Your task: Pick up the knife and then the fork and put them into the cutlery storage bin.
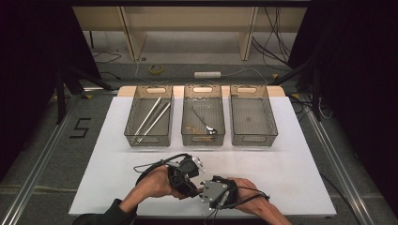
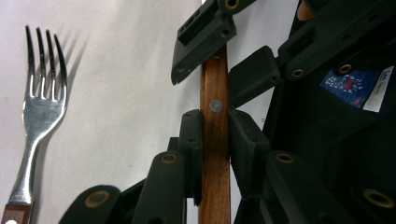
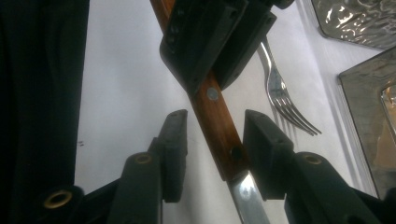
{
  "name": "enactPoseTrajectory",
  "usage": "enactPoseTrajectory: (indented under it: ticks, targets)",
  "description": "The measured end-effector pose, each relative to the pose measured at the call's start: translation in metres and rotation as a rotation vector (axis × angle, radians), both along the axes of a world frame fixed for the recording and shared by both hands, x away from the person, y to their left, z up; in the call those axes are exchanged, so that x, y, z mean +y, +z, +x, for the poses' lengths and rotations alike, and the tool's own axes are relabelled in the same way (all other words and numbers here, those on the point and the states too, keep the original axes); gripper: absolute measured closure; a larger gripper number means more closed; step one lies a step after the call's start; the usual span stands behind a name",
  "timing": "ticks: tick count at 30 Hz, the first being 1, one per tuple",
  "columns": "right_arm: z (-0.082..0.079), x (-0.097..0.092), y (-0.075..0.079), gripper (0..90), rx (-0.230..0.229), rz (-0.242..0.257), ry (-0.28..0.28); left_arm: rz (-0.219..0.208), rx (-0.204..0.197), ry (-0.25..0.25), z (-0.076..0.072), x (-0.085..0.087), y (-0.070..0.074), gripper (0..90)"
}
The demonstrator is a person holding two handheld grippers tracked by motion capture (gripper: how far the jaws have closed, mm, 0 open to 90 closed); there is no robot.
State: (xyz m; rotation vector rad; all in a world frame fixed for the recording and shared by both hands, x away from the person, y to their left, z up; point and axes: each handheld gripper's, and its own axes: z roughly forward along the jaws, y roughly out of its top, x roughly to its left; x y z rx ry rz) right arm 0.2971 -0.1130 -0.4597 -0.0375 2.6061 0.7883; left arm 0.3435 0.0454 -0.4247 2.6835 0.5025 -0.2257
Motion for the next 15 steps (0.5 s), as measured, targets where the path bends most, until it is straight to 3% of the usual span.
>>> enactPoseTrajectory:
  ticks: [4,12,15]
  targets:
    - [-0.0019,0.0013,-0.0007,68.6,0.012,0.006,-0.005,-0.007,0.004,-0.004,0.0002,0.0003,0.0005,74.9]
    - [-0.0049,0.0014,-0.0013,77.0,-0.043,-0.068,0.087,-0.037,0.013,-0.015,0.0016,0.0026,0.0033,74.0]
    - [-0.005,0.0011,-0.0002,77.3,-0.051,-0.068,0.092,-0.054,-0.004,-0.011,0.0018,0.0038,0.0051,73.0]
